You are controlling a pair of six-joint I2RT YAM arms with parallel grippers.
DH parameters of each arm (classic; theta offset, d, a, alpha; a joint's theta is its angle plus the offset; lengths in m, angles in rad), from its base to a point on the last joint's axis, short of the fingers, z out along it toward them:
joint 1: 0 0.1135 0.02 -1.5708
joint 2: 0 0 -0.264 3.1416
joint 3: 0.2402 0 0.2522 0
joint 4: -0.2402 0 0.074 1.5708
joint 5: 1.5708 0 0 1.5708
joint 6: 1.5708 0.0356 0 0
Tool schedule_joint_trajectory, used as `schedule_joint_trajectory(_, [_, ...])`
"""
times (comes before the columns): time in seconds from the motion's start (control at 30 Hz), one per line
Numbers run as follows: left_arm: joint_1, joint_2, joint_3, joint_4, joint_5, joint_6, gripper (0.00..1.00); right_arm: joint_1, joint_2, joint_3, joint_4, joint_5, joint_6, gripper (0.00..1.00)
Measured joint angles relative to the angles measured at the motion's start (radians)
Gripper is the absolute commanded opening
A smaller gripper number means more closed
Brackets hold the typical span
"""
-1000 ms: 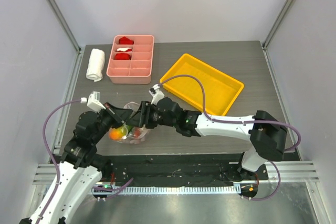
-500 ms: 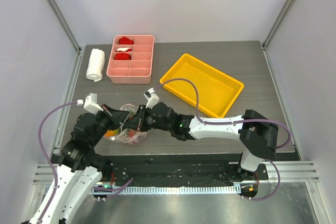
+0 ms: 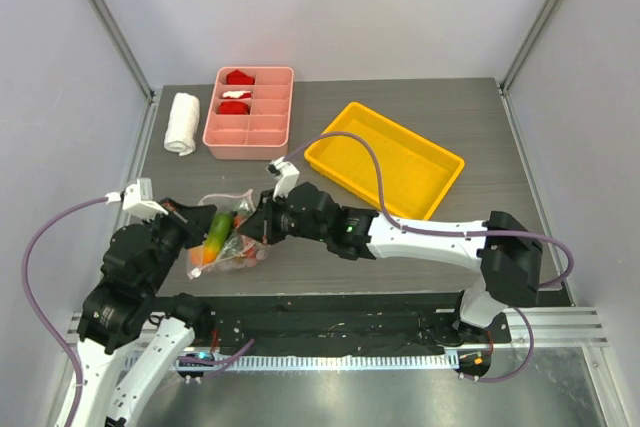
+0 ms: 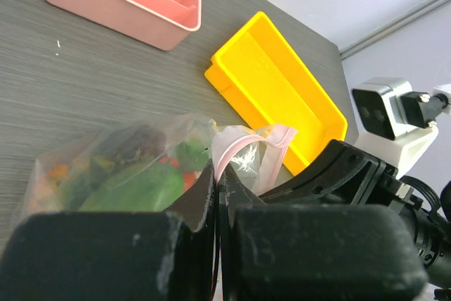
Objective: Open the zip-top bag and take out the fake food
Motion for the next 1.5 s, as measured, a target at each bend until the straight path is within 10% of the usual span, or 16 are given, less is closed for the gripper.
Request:
schedule_joint_trajectory(0.57, [0.000, 0.087, 0.187, -0.005, 0.031, -0.004, 0.00, 0.036, 0.327, 0.510, -0.246, -0.212, -0.154, 0.24])
schedule_joint_trajectory(1.03, [0.000, 0.185, -0.108, 0.283, 0.253, -0.157, 0.00, -0.072, 0.122, 0.140, -0.299, -0.193, -0.126, 0.39])
schedule_joint_trajectory(1.5, [0.000, 0.259, -0.155, 0.431, 0.343, -0.200, 0.00, -0.165, 0.038, -0.119, 0.084, -0.277, 0.225, 0.52])
